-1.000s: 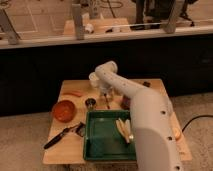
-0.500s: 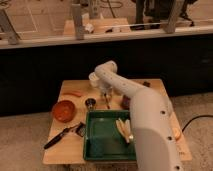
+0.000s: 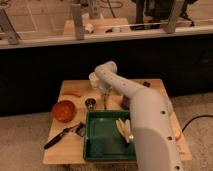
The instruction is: Place fork in red bowl
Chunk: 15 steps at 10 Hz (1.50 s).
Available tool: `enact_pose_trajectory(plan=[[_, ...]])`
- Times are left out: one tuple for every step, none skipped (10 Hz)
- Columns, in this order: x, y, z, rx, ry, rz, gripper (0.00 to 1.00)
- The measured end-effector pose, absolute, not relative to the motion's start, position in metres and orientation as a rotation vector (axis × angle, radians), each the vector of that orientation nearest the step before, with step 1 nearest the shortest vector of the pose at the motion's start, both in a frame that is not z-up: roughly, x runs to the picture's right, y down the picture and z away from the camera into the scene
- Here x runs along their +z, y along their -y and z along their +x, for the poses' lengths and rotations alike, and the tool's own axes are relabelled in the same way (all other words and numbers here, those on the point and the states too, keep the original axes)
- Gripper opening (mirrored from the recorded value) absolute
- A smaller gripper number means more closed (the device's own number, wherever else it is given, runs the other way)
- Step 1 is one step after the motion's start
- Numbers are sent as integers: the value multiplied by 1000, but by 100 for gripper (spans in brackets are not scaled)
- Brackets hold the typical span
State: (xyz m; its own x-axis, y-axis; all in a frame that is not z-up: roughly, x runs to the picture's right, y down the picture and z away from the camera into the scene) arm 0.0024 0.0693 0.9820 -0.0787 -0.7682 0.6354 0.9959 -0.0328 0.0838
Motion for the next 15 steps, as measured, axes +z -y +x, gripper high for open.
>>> enact_pose_trajectory(plan=[[982,-71,0,-1562,605,-493,0],[980,-72,0,-1563,607,-497,0],[979,-73,-1,-1565,609,-500,0],[979,-73,0,-1564,609,-501,0],[979,-73,0,-1564,609,-500,0],[976,-71,1,-1562,607,-493,0],[968,-58,4,-1551,600,-461,0],[958,-47,5,-1533,606,-430,0],[947,-33,8,-1514,616,-393,0],[933,-17,10,-1490,626,-350,0],[915,4,14,-1462,636,-296,0],[905,15,15,-1447,642,-262,0],[892,28,16,-1439,651,-220,0],[879,37,14,-1440,669,-186,0],[868,45,9,-1448,694,-155,0]])
